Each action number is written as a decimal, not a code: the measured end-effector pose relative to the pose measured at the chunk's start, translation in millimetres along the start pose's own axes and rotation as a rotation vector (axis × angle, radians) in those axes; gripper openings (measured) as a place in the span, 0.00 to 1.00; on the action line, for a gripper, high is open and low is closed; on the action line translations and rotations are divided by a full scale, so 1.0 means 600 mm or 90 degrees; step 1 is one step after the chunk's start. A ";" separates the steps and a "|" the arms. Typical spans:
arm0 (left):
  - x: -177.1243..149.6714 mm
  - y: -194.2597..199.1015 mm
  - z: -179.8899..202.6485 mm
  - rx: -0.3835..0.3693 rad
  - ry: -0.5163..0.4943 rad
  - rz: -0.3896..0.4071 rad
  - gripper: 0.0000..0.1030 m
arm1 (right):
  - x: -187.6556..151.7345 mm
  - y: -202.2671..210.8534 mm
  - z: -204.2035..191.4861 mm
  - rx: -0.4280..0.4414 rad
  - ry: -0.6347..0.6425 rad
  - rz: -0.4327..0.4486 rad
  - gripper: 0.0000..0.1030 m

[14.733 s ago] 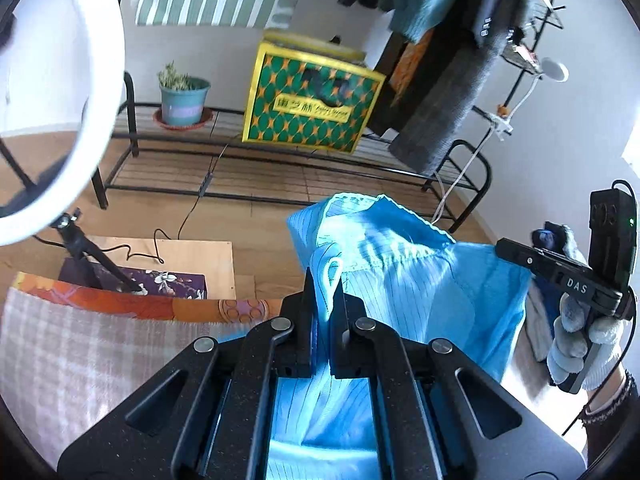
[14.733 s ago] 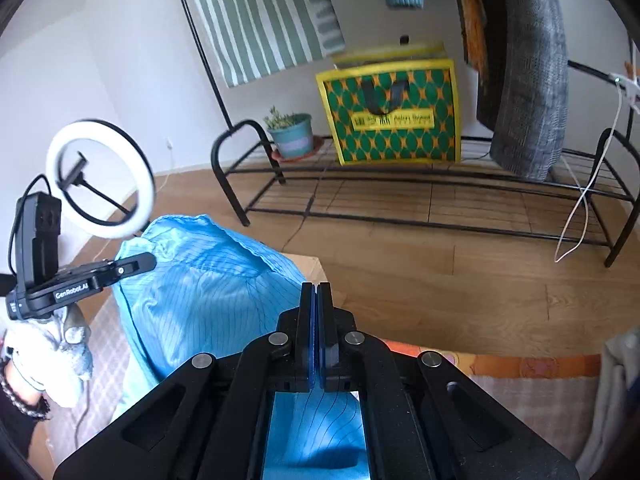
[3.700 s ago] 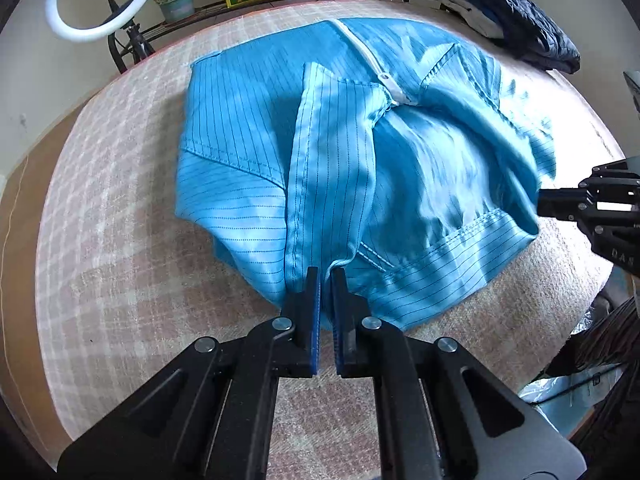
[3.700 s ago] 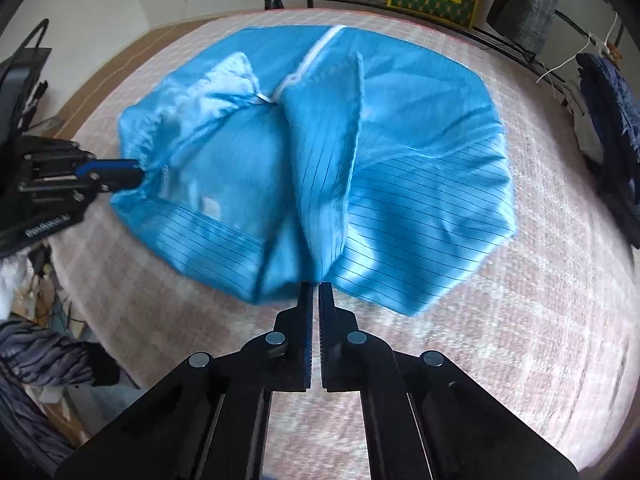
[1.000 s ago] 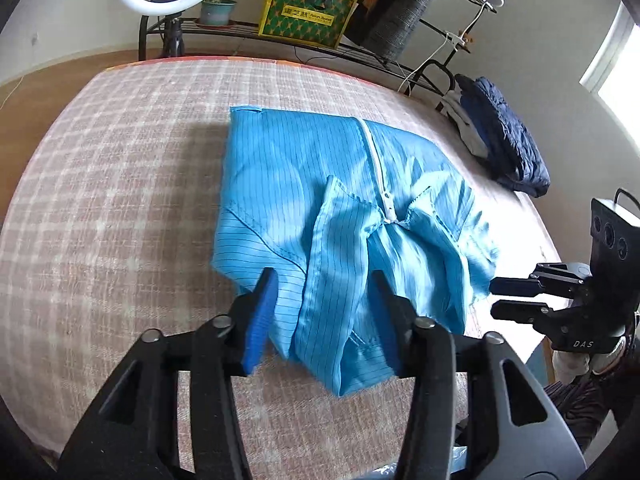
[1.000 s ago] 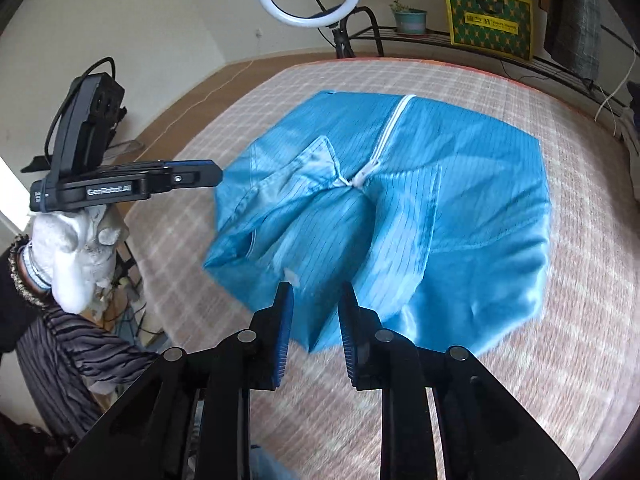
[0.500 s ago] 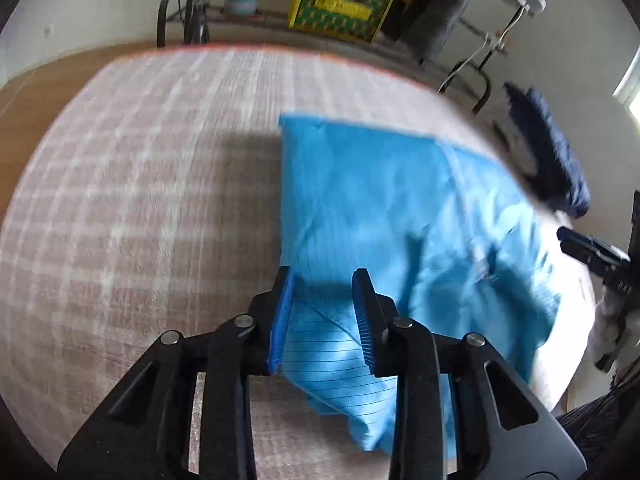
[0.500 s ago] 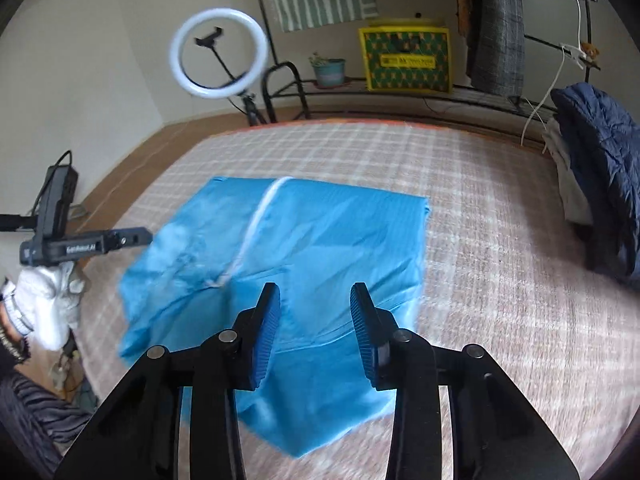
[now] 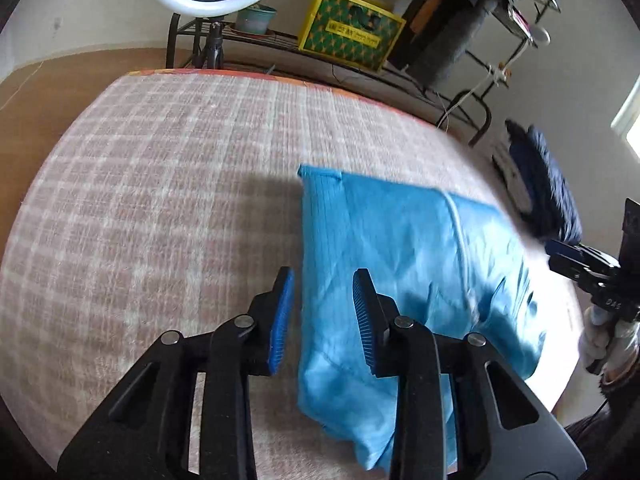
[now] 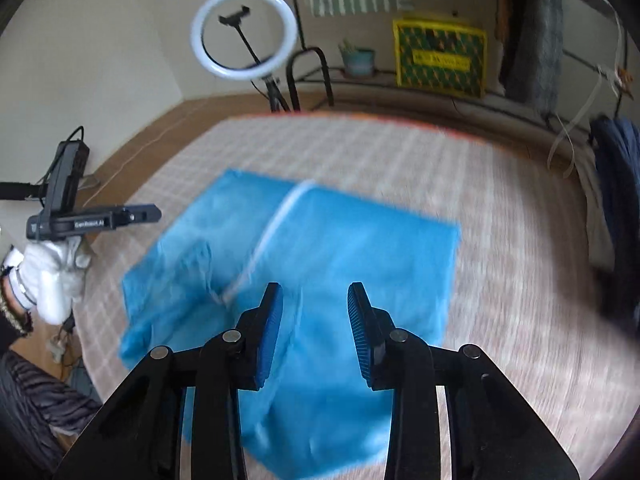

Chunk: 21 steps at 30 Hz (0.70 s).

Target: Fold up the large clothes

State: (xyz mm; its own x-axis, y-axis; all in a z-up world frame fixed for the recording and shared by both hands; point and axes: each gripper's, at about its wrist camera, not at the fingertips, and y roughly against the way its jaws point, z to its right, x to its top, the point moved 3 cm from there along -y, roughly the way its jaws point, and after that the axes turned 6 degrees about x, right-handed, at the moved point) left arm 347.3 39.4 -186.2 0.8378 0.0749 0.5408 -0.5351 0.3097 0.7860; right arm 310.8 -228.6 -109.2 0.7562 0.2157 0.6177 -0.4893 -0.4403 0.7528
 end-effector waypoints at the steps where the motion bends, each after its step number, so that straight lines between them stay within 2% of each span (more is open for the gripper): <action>1: 0.004 -0.004 -0.003 -0.004 0.014 -0.001 0.30 | 0.022 -0.012 -0.007 -0.005 0.015 0.005 0.29; 2: 0.008 -0.010 -0.006 -0.009 0.027 -0.008 0.30 | 0.039 -0.028 -0.012 -0.008 0.024 0.005 0.27; 5: 0.016 -0.030 -0.012 -0.028 0.060 -0.035 0.54 | 0.068 -0.090 -0.015 -0.007 0.020 -0.015 0.24; 10: 0.019 -0.047 -0.021 -0.041 0.075 -0.045 0.54 | 0.063 -0.181 0.014 -0.013 -0.016 -0.055 0.24; 18: 0.007 -0.082 -0.019 -0.023 0.049 -0.068 0.54 | 0.029 -0.242 0.016 -0.029 0.005 -0.131 0.24; 21: 0.008 -0.071 -0.022 -0.031 0.053 -0.063 0.54 | 0.033 -0.231 0.012 -0.030 0.011 -0.129 0.24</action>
State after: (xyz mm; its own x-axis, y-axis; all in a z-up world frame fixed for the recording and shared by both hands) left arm 375.5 38.9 -220.8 0.8931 0.1203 0.4334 -0.4458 0.3650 0.8174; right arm 396.7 -169.7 -202.6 0.8336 0.3108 0.4566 -0.3484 -0.3456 0.8713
